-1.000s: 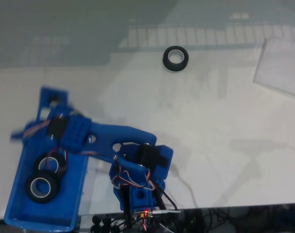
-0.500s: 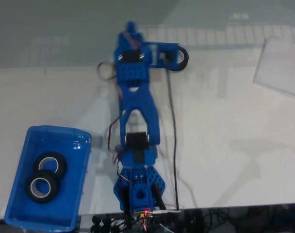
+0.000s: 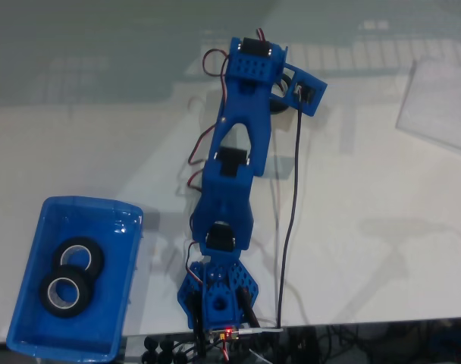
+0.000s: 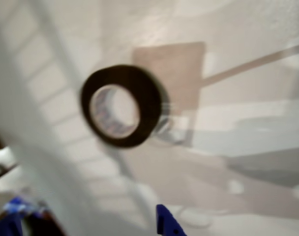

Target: Grasp all tape and put them in the bin.

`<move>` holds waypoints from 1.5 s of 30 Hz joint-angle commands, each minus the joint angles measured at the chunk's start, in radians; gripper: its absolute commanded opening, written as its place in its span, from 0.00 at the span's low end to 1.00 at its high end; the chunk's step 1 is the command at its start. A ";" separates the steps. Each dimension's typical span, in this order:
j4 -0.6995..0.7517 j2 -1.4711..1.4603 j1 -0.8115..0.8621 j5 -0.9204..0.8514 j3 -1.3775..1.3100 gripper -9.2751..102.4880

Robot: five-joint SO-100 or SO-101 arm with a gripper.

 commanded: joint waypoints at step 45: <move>0.279 -0.657 0.064 0.138 -0.703 0.08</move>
